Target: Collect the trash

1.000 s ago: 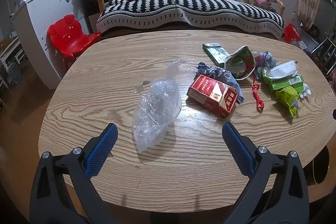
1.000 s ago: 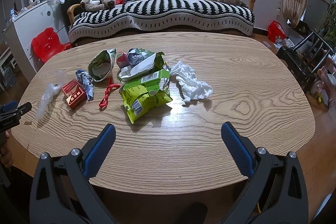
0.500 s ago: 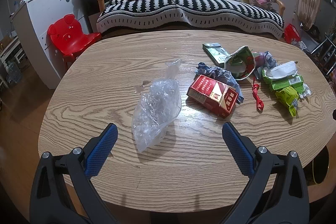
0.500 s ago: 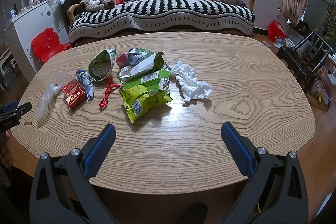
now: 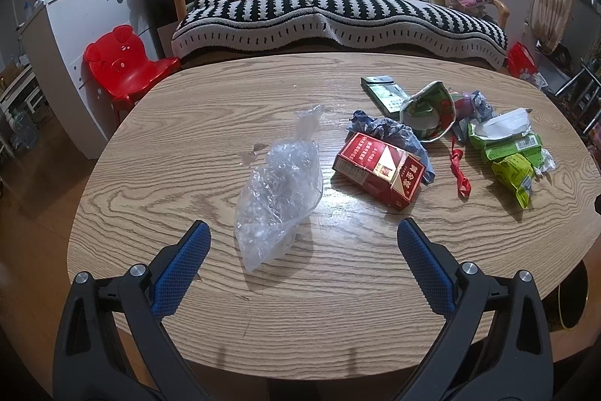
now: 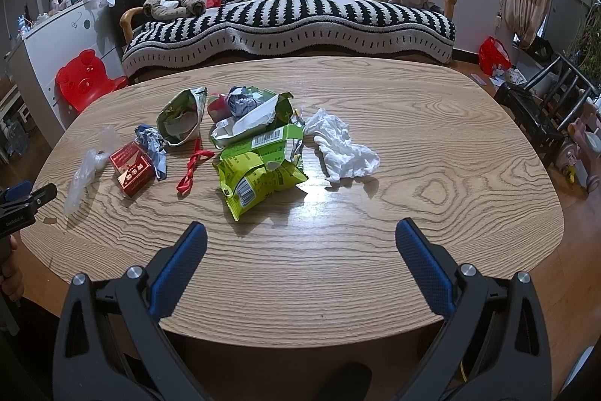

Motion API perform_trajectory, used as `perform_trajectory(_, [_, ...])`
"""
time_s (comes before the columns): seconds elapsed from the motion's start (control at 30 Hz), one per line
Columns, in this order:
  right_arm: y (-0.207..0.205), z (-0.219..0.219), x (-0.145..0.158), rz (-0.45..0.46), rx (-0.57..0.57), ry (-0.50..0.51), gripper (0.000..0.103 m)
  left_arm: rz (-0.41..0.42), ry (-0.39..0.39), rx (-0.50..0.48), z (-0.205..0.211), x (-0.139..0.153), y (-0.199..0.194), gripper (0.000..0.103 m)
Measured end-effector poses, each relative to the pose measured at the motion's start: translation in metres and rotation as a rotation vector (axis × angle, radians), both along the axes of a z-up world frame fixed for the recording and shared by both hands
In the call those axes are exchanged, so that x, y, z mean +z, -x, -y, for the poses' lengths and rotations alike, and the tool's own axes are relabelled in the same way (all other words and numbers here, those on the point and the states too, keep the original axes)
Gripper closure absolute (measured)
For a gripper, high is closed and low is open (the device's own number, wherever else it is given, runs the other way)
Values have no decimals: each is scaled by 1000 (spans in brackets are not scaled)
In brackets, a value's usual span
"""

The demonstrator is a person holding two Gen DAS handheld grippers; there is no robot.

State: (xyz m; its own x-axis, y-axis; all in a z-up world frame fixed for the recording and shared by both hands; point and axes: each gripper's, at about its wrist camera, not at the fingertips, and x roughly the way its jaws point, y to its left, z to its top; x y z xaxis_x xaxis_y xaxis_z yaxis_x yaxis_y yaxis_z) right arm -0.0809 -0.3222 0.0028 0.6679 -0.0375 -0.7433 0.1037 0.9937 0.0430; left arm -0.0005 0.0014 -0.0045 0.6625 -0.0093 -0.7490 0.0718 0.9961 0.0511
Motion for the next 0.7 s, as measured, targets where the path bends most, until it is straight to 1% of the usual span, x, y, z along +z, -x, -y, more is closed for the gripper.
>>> perform_trajectory(0.7, [0, 0, -1, -3, 1, -1, 6, -4, -3, -4, 3, -3, 1, 6])
